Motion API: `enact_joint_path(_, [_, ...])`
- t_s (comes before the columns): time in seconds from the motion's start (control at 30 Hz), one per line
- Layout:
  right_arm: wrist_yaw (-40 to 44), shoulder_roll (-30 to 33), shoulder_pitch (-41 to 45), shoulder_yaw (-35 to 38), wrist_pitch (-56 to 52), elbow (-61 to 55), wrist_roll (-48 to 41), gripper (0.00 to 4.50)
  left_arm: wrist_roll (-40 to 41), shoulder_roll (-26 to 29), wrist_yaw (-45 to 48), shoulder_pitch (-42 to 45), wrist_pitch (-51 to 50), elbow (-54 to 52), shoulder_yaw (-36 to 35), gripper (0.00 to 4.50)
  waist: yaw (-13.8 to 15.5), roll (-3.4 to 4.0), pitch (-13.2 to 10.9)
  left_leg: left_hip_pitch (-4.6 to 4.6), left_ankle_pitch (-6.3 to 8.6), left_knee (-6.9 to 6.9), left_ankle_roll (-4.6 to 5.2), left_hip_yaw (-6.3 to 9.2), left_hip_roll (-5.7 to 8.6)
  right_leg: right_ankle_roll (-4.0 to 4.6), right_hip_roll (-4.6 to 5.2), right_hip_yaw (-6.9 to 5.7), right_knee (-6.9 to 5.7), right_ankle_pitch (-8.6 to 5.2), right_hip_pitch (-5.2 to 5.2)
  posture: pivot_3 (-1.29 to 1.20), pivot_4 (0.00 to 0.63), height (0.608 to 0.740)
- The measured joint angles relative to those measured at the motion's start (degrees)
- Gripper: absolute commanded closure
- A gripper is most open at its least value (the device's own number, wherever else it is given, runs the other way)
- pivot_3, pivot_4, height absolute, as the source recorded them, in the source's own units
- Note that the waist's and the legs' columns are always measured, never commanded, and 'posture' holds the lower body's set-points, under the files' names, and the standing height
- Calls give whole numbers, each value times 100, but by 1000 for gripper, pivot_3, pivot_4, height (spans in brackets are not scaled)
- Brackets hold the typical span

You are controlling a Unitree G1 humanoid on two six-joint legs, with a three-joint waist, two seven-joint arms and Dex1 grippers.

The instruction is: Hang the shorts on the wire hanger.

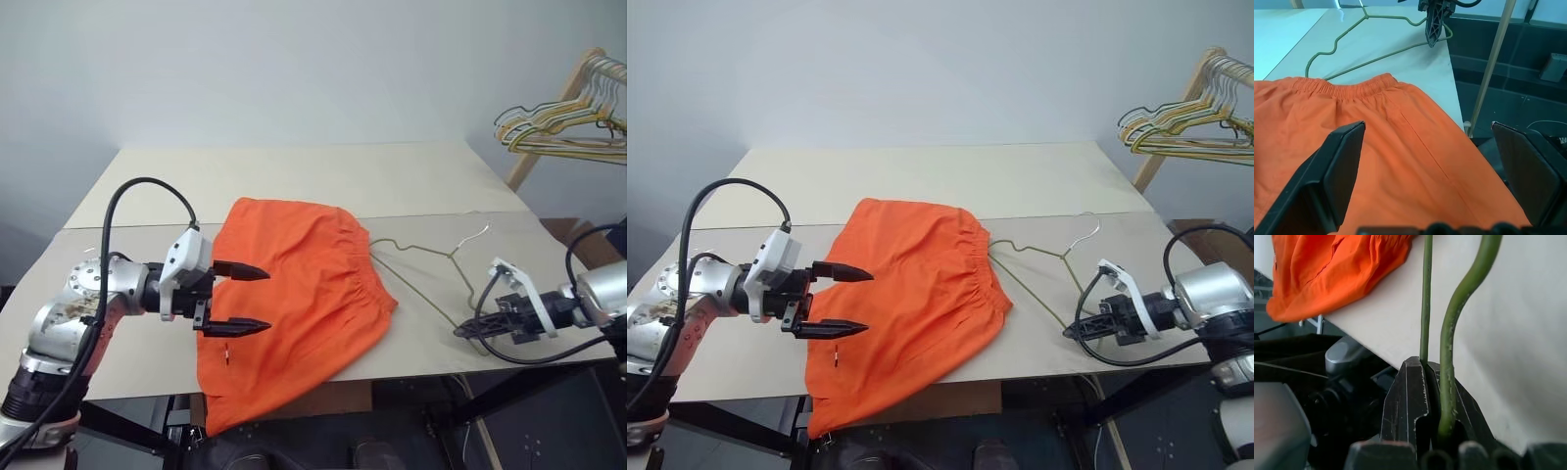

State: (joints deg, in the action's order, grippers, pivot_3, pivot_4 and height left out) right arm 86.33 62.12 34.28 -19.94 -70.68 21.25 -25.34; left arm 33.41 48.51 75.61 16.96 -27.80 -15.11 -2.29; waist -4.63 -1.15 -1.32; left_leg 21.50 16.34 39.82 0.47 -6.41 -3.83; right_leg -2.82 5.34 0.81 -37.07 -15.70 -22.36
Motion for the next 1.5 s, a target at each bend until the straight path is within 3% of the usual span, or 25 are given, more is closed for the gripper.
enact_joint_path(0.4, [183,423,-766,-317,8,-1459,-287,4500,1,68,-1,-95,7,-19,-8,16,123,1,0,0,1,1,1,-1,-1,1,0,-2,2,0,0,-48,0,740])
enact_joint_path(0.67, [-492,-850,339,-367,-186,245,35,4500,-2,82,2,-87,16,-46,1,16,75,1,1,-1,1,-3,0,-5,-2,7,-4,1,3,4,-1,-25,0,740])
enact_joint_path(0.97, [-137,-1061,654,-434,-179,494,-24,4500,-5,143,-11,-75,48,-42,-23,16,228,3,2,33,0,4,0,-4,-2,6,-3,-6,4,4,-25,-20,0,740])
enact_joint_path(1.23, [-444,-2097,1364,-392,-9,1943,263,4500,-21,121,-68,-33,152,-39,-4,16,219,4,3,48,-3,4,-5,-2,-1,8,-4,-9,4,6,-33,-5,0,740])
enact_joint_path(1.5, [-573,-2504,1583,-164,275,2867,488,4500,-20,129,-65,-95,155,-43,-8,16,207,5,4,53,-4,6,-7,-2,-1,7,-5,-9,-2,6,-42,-6,0,740])
